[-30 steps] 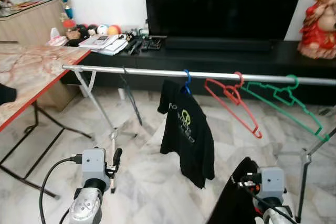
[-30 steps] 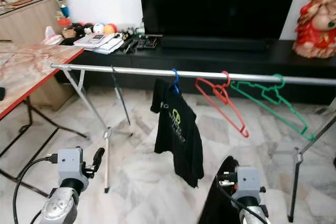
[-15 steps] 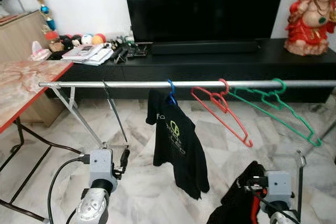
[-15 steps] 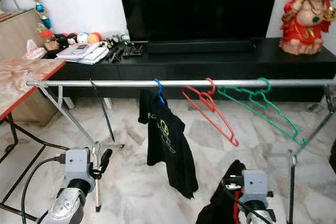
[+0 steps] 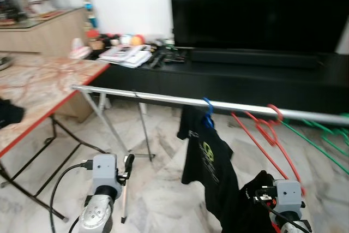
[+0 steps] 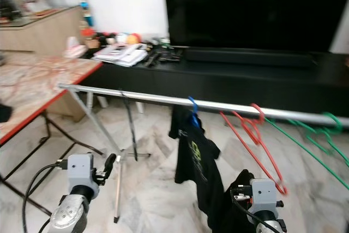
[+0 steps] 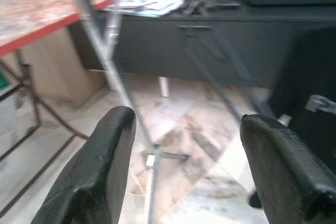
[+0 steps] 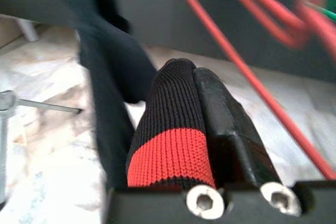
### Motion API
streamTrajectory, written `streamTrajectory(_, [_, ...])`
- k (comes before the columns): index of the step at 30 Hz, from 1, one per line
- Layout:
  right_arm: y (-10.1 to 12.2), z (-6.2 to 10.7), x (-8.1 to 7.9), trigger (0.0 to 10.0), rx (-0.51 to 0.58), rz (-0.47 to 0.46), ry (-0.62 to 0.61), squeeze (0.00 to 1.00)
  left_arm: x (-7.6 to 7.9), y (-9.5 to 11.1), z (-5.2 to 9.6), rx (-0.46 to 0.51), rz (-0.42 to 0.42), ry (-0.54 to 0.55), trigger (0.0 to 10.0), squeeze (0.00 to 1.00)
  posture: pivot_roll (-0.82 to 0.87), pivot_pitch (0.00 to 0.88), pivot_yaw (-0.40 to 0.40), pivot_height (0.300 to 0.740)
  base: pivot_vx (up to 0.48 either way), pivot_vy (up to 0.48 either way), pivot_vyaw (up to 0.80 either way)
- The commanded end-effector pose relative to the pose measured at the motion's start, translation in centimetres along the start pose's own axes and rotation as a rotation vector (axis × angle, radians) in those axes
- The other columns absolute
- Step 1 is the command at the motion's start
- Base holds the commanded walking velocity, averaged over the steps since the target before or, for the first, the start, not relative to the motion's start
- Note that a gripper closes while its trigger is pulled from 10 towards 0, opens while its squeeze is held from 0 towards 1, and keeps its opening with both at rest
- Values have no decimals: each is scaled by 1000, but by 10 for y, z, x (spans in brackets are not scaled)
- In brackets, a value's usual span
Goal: Hang hanger
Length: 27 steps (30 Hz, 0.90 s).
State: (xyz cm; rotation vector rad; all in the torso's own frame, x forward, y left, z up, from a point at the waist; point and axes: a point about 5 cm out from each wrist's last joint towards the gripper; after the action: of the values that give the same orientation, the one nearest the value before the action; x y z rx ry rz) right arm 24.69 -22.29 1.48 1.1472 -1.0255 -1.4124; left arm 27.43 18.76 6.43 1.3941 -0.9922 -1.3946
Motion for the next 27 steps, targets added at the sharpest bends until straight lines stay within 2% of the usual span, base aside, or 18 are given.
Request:
streamTrajectory(1, [-2, -2, -6, 10000, -3, -10, 21, 0, -7, 1, 0, 5, -2, 26, 10000, 0, 44, 0, 27, 740, 315, 0, 0])
streamTrajectory(11, [-20, 5, 4, 10000, -89, -13, -20, 0, -4, 2, 0, 13, 8, 18, 10000, 0, 47, 0, 21, 740, 314, 0, 0])
streamTrajectory(22, [-22, 2, 2, 10000, -98, -13, -17, 0, 1, 4, 0, 24, 12, -7, 10000, 0, 47, 0, 24, 740, 318, 0, 0])
streamTrajectory(27, [-24, 1, 2, 10000, -110, -16, -20, 0, 2, 5, 0, 28, 14, -23, 10000, 0, 54, 0, 19, 740, 0, 0, 0])
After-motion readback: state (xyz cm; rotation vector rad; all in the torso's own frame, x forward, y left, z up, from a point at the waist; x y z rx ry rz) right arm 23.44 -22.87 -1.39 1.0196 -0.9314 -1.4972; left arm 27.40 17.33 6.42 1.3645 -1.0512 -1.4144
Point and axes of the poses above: a point about 5 cm out from each wrist's last joint towards the gripper, its own z axis pointing back from the gripper into the wrist, its own y axis along the axis of the wrist's last joint, x = y × z, and after that the axes turned 14 degrees about -z, right-handed
